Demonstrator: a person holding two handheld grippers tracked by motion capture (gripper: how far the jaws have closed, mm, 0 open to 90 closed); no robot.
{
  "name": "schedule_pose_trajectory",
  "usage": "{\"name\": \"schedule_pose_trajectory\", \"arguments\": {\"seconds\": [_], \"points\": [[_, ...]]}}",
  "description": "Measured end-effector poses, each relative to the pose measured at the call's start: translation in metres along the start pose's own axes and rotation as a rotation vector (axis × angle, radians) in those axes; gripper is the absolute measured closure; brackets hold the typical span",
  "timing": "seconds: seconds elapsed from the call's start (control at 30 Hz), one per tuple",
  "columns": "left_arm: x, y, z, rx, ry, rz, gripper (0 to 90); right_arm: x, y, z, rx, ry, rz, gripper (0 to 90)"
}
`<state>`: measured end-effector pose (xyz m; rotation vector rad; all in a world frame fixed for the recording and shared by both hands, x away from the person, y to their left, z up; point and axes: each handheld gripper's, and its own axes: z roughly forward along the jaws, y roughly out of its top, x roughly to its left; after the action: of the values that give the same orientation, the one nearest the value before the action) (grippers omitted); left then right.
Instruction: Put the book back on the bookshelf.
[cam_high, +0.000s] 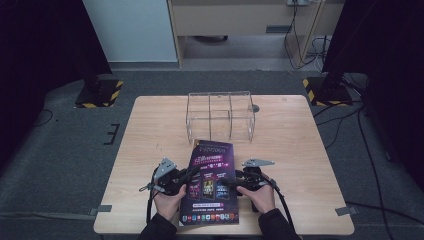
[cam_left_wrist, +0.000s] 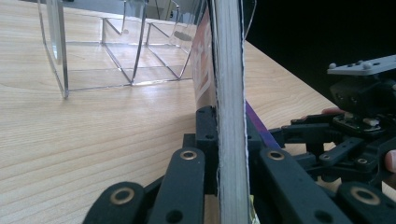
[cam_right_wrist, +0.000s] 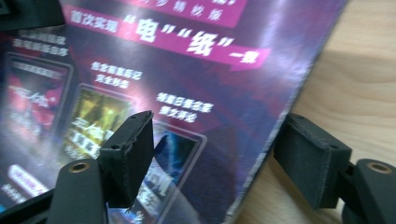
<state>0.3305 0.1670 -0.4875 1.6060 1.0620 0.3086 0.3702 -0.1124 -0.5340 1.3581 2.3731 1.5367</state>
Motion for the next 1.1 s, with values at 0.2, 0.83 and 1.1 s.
{"name": "schedule_pose_trajectory", "arguments": {"seconds": [0.2, 0.83, 1.1], "points": [[0.001, -0.001, 0.001, 0.003, -0.001, -0.004, 83.5, -0.002, -0.002, 0.007, 0.026, 0.070, 0.039, 30.8], [0.002, -0.004, 0.003, 0.005, 0.016, -0.008, 83.4, -0.006, 0.003, -0.004, -0.004, 0.102, 0.186, 70.6], [0.005, -0.004, 0.002, 0.012, 0.040, -0.001, 83.2, -0.004, 0.004, -0.012, -0.015, 0.126, 0.256, 76.8]]}}
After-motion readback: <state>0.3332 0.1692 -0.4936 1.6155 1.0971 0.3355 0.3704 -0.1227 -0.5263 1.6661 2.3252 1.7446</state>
